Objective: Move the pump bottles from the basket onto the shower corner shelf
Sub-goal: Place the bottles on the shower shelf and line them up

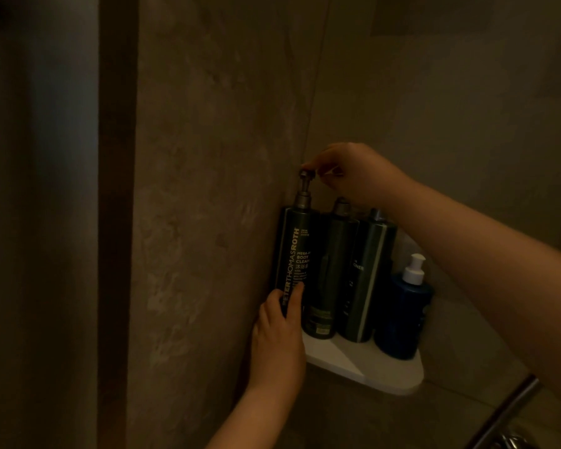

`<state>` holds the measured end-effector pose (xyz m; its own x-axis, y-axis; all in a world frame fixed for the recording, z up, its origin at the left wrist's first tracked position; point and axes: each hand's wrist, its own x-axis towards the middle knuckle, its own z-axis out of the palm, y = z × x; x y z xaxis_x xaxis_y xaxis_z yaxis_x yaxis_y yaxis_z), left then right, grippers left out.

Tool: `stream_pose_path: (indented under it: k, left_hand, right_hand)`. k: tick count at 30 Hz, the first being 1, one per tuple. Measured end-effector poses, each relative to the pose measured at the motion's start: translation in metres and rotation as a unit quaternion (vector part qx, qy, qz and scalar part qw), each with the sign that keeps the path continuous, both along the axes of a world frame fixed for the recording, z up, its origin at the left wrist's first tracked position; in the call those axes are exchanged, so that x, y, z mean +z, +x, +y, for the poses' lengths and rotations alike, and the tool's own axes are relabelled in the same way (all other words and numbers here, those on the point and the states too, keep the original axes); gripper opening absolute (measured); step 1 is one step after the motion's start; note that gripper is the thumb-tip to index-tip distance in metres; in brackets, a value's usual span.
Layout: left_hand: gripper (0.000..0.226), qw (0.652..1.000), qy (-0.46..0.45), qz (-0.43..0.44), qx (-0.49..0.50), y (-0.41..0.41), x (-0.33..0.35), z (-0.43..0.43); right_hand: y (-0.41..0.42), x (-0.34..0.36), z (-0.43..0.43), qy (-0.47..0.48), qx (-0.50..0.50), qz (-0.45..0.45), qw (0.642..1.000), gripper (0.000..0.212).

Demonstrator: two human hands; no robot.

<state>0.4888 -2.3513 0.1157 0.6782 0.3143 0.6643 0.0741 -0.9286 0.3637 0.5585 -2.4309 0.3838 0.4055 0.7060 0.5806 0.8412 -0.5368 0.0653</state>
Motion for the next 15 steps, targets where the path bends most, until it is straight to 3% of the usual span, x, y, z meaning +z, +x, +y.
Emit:
stream_pose_path:
  k: [15]
  left_hand:
    - [0.077, 0.998, -0.036, 0.029, -0.034, 0.0076, 0.0047, 0.0023]
  right_hand:
    - [0.0044, 0.0015, 0.0039, 0.01, -0.049, 0.052, 0.997, 0.041]
